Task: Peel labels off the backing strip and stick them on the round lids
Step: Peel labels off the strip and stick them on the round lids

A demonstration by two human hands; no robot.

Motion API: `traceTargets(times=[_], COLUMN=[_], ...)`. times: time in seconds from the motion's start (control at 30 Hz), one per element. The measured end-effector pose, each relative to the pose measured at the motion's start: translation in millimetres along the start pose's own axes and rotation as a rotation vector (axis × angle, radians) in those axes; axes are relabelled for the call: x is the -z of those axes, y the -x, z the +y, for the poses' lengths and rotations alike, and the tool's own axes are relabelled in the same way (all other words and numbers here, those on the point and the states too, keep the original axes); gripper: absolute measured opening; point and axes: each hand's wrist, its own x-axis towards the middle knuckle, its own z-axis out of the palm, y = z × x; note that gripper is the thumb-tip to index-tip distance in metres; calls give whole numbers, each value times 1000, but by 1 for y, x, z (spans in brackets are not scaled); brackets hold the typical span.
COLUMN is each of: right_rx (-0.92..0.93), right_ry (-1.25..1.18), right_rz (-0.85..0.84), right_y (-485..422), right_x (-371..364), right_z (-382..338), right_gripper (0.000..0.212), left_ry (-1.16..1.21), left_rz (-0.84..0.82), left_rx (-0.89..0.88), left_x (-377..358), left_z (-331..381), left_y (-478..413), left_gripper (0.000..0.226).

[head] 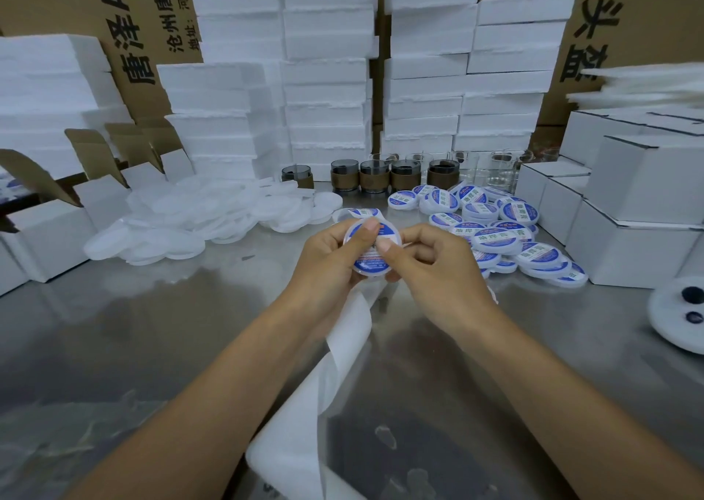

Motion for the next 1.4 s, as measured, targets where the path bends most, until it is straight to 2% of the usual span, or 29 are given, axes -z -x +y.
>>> traceTargets(times=[0.27,0.6,0.77,0.87,1.03,1.27,1.4], right_rx=[23,56,65,76,102,123,76], right_ry=[-85,-76,-102,-96,-104,-21,-41], right_rz=[112,215,188,119,122,56,121], right_y=[-1,-3,-3,-2,-3,-5,-12], right_x=[4,5,5,3,5,5,14], right_z=[-4,-2,-2,-1,0,5,9], right_gripper=[10,15,12,7,16,34,26], left_ry=[-119,-189,-167,-155,-175,-162,-139], left_rz=[-35,-60,-53,-12,-2,43,75], left_rx=[-14,-90,-111,-107,-95,-99,-63], left_x=[-2,-3,-3,-2,0,0,0], left_z=[-3,-5,-5,-4,-4,-4,-4], left_y=[1,2,3,2,0,-1,-3], left_gripper=[24,35,30,36,12,11,10])
